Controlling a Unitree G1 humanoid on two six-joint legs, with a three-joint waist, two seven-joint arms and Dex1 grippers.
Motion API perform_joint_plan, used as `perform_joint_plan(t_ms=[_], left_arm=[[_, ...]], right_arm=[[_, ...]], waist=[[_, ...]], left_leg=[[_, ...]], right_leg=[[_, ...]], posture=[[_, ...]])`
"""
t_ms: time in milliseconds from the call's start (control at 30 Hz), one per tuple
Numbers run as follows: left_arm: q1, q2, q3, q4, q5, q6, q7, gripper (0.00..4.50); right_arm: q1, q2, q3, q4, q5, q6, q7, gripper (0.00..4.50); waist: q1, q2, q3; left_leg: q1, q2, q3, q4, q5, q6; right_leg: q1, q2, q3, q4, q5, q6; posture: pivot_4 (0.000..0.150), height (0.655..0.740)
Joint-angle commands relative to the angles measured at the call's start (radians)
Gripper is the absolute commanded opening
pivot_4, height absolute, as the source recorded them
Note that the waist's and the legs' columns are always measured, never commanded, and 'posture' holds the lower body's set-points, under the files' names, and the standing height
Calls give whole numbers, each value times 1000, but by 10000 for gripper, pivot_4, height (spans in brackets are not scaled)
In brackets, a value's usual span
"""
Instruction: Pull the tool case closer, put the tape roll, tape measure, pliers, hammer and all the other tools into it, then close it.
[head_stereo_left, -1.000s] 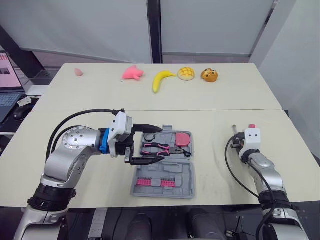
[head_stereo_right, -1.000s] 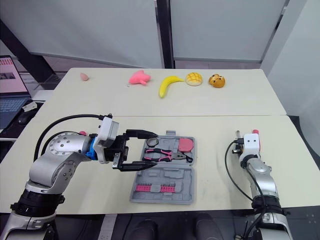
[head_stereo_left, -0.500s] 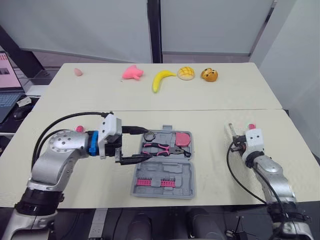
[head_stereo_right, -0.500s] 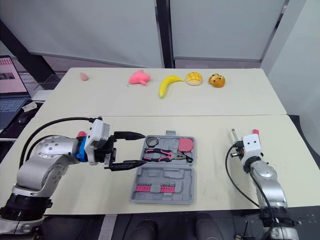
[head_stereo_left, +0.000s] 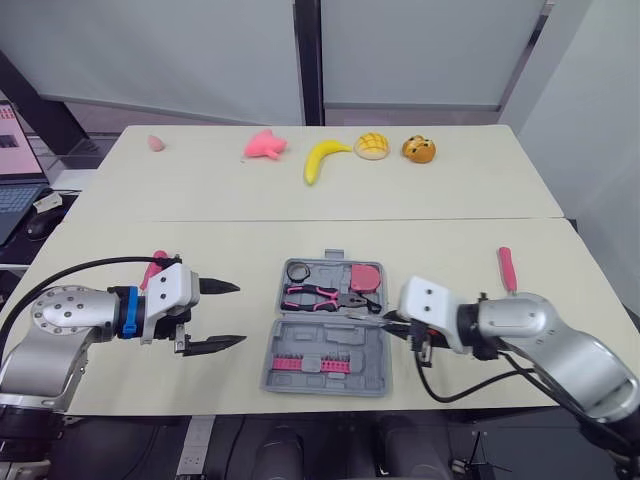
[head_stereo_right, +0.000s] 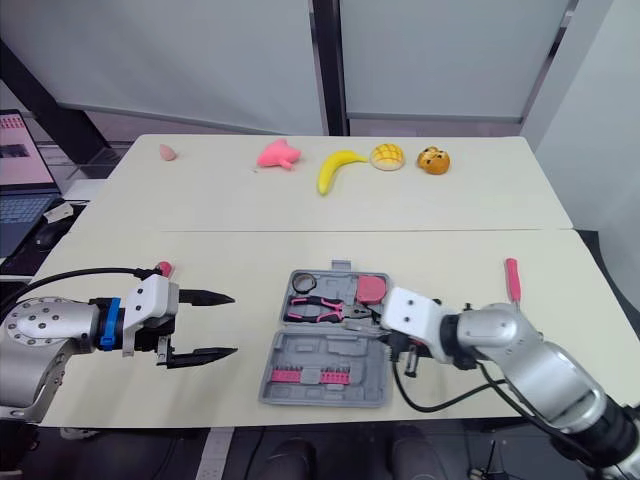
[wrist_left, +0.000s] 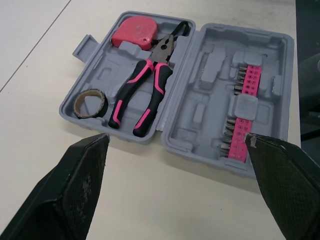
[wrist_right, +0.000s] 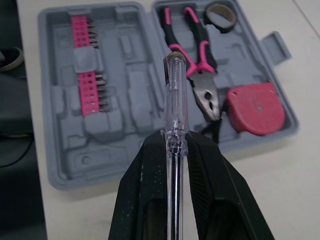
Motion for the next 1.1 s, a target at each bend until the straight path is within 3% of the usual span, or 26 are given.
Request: perform_joint_plan(t_ms=[33,133,300,1100], left_arm=[[14,18,8,-13,19,-31,-3,45000],[30,16,11,-34,23,-28,6,45000],[40,14,7,-52,30,-24,17,45000],[87,4,-1,-33,45,-93,15,45000]], right_arm=[[-108,49,125,39,-38,67,-7,3188],[-206,118,231,124,-72,94,-13,3188],[-300,197,334,248,-119,75,-5,3188],[-354,430,396,564,-246,-91,-10,3188]], waist=[[1,0,0],[-1,-1,0],[0,-1,0],[-2,-1,0]], left_leg=[[-2,0,0,0,0,0],[-13,0,-2,2,0,0],[-15,0,-2,2,0,0],[-15,0,-3,2,0,0]], right_leg=[[-2,0,0,0,0,0],[-13,0,-1,2,3,-4],[-14,0,-2,1,4,-5],[-14,0,-3,3,4,-5]], posture=[[1500,7400],[1500,7400],[1500,7400],[1500,7400]])
